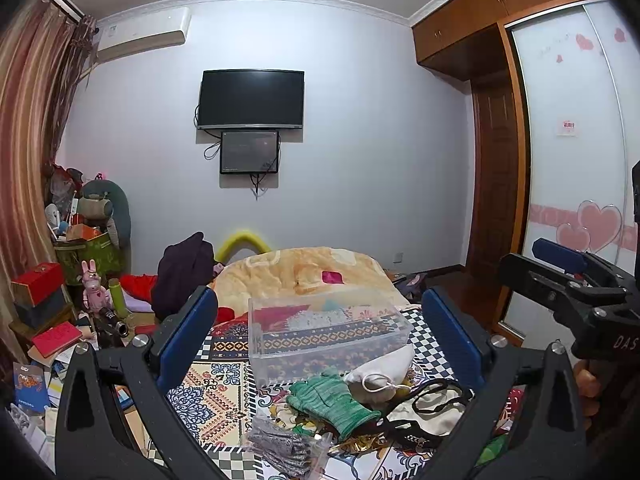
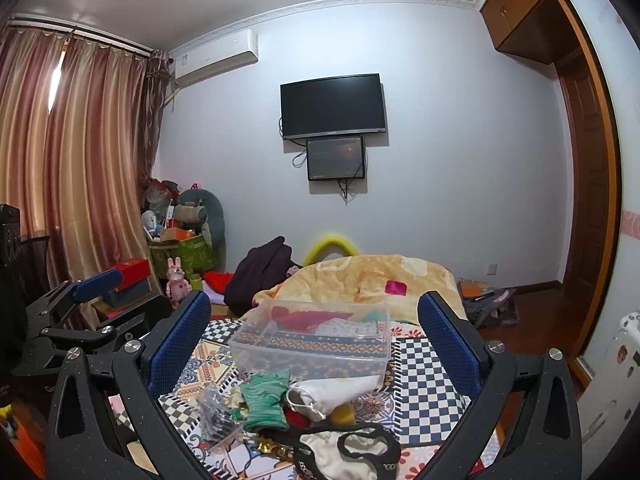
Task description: Organize soft objects
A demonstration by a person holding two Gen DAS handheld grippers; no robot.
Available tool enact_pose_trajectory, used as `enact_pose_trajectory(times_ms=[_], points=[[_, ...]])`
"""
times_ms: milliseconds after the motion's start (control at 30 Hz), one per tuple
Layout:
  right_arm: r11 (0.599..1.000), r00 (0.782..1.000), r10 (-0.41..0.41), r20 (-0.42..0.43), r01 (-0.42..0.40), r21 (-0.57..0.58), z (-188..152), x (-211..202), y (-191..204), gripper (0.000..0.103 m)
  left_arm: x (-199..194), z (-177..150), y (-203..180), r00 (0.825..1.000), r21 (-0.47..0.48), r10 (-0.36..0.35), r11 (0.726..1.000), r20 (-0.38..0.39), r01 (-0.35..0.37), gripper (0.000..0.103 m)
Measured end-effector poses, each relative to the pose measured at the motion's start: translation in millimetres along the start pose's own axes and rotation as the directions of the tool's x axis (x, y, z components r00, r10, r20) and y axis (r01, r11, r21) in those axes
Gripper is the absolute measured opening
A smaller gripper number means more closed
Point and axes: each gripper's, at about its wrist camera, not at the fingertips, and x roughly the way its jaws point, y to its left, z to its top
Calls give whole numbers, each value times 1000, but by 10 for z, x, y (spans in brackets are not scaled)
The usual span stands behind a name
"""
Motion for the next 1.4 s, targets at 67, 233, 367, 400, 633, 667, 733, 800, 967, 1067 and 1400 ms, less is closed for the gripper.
enact_pose_trajectory(times_ms=[67, 233, 367, 400, 633, 667, 733, 800, 967, 1067, 1400], points=[[1000, 1000, 0, 0, 0, -2, 5, -7, 11, 103, -1, 0, 4, 1000, 0, -1, 1000, -1, 1, 103], [1000, 1000, 1, 0, -1, -3, 4, -13, 21, 103, 3, -1, 9, 1000, -4, 3, 1000, -2, -3, 103], [1000, 1000, 7, -2, -7, 2, 7, -12, 21, 103, 24, 8, 16, 1000, -9, 7, 1000, -11, -7, 103], [1000, 1000, 7, -1, -7, 2, 11, -11, 26, 103, 34, 6, 11, 1000, -10, 7, 1000, -13, -7, 103], [1000, 1000, 6, 1, -6, 1, 24, -17, 29, 103, 35, 14, 12, 1000, -7, 10, 1000, -12, -10, 103], [1000, 1000, 6, 1, -6, 1, 26, -17, 28, 103, 38, 13, 8, 1000, -7, 11, 1000, -12, -11, 103], [1000, 1000, 7, 2, -7, 2, 28, -20, 31, 103, 43, 10, 7, 1000, -9, 11, 1000, -13, -12, 103], [1000, 1000, 8, 5, -8, 2, 37, -32, 38, 103, 46, 9, 4, 1000, -10, 11, 1000, -12, -11, 103], [1000, 1000, 7, 10, -7, 0, 47, -22, 39, 103, 42, 9, 19, 1000, -16, 10, 1000, -9, -10, 103], [1000, 1000, 6, 11, -6, 0, 42, -22, 33, 103, 38, 20, 31, 1000, -19, 10, 1000, -9, -10, 103], [1000, 1000, 8, 16, -8, -4, 50, -17, 35, 103, 32, 36, 50, 1000, -32, 10, 999, -8, -11, 103]])
